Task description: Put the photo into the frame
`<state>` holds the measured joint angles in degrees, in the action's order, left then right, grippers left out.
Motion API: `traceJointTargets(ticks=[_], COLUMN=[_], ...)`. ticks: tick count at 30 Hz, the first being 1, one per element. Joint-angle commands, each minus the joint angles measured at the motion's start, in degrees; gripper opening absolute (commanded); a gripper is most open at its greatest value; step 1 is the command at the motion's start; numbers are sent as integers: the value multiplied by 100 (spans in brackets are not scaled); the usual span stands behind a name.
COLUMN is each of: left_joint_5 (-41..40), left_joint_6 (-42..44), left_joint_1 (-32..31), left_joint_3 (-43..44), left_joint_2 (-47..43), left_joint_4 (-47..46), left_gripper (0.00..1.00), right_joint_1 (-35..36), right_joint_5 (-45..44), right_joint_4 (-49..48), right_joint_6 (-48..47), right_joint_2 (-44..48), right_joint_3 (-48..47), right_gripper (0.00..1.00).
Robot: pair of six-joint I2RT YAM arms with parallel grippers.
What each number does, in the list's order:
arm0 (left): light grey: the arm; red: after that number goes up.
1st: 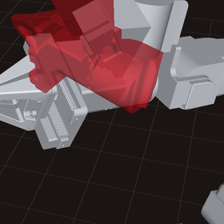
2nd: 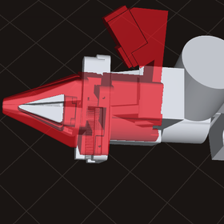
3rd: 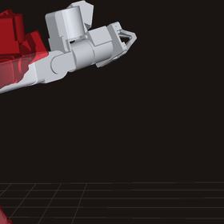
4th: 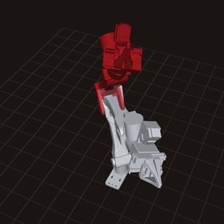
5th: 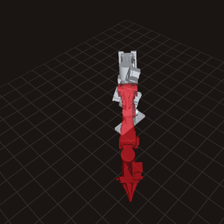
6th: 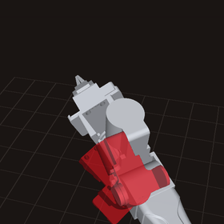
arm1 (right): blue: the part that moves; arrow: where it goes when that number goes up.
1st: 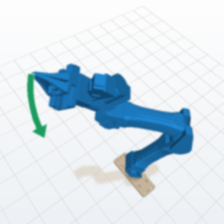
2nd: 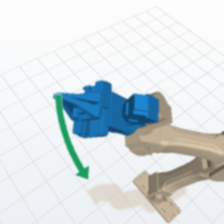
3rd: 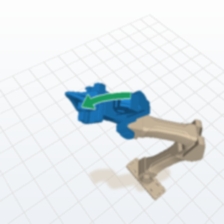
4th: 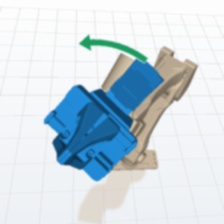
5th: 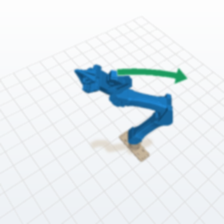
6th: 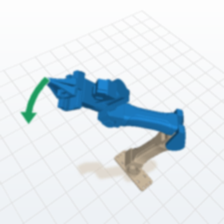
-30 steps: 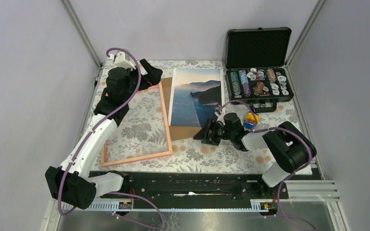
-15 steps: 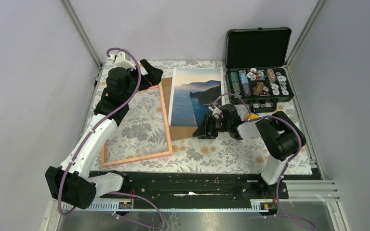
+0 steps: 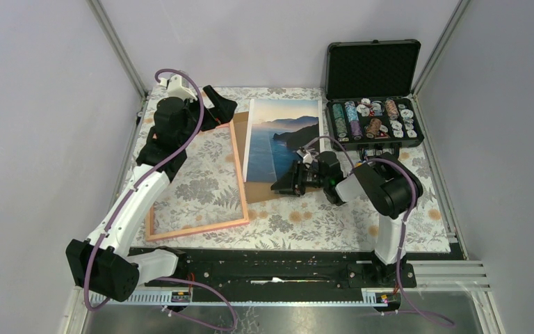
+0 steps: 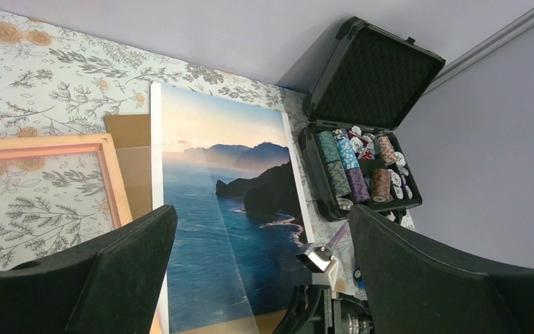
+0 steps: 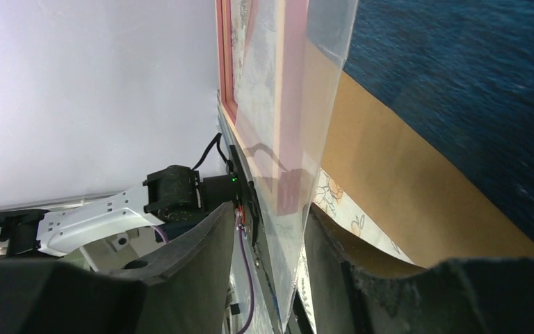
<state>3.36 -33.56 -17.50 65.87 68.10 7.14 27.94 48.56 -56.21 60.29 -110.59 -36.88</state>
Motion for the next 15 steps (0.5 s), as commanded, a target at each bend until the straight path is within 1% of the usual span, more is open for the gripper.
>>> traceJointTargets(ticks=[1, 3, 7, 14, 15], left_joint_5=[122, 117, 130, 166, 165], left_joint_6=[-67, -63, -66, -89, -96], left_joint_1=[18, 18, 18, 18, 18], left_joint_3=[53, 49, 52, 33, 34], left_joint_2=[-7, -11, -37, -61, -58], left_joint_4=[-345, -344, -342, -371, -371], left_gripper=[99, 99, 99, 99, 99], right_joint_1=[325, 406, 476, 599, 620], right_joint_5=[-147, -272, -529, -776, -789], right_joint_4=[-946, -983, -980, -329, -312], right_joint_6=[595, 665, 755, 485, 468], right_joint_2=[-351, -488, -662, -767, -778], right_joint_3=[-277, -402, -559, -1007, -1047], right_gripper=[48, 48, 41, 20, 15])
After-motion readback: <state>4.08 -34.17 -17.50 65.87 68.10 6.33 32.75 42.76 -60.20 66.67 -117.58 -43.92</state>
